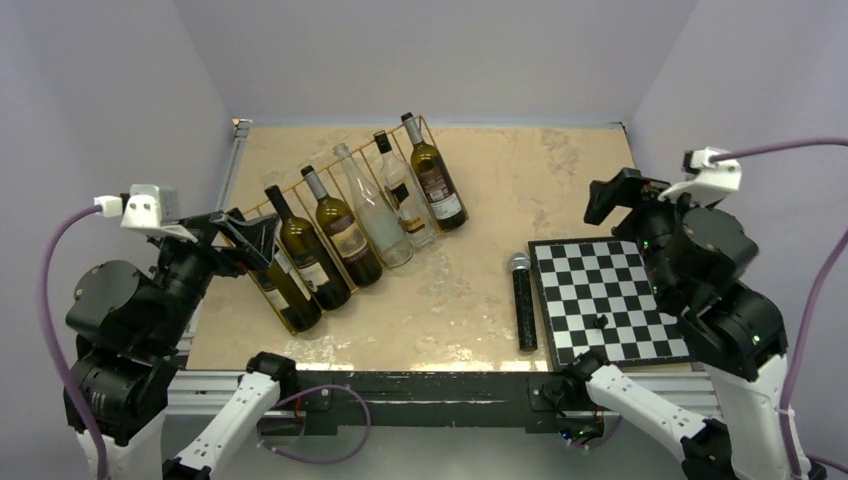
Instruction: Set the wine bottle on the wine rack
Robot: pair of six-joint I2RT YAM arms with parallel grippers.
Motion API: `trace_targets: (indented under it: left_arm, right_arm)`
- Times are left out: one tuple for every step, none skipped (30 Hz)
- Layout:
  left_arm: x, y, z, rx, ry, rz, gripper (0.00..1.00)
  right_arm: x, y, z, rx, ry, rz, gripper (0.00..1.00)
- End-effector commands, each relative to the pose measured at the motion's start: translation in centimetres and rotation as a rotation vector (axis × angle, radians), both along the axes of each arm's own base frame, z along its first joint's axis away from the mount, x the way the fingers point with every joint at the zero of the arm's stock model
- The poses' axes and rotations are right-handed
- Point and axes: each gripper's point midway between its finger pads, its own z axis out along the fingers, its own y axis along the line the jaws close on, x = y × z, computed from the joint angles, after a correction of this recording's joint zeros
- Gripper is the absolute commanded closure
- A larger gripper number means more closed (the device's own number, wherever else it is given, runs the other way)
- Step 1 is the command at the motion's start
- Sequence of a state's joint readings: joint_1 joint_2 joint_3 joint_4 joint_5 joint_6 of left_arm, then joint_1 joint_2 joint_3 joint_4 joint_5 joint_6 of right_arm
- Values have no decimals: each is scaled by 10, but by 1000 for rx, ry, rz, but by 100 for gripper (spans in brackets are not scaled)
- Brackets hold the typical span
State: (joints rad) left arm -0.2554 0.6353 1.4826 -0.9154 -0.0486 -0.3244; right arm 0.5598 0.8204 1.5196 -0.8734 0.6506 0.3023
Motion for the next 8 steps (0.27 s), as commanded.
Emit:
trace_targets:
  left_arm:
    - [-5,4,27,13,-108,4,1]
    - [-5,4,27,15,-108,6,1]
    - [-5,5,27,16,-106,10,1]
    - [-4,5,26,18,-102,12,1]
    - [-3,5,26,20,-99,13,1]
    - [-2,6,24,23,-83,19,1]
    - [-1,6,22,27,-70,21,1]
    - [0,6,21,30,-63,23,1]
  right_arm:
    - [-4,6,33,45,-128,64,2]
    - [-6,5,37,45,-141,67,2]
    - [-6,5,39,45,-146,67,2]
    - [-7,5,40,45,-150,68,2]
    - [-6,5,41,45,-152,69,2]
    - [-5,5,40,42,-149,70,2]
    - [-5,7,39,43,-146,73,1]
    - [-4,8,39,42,-144,78,1]
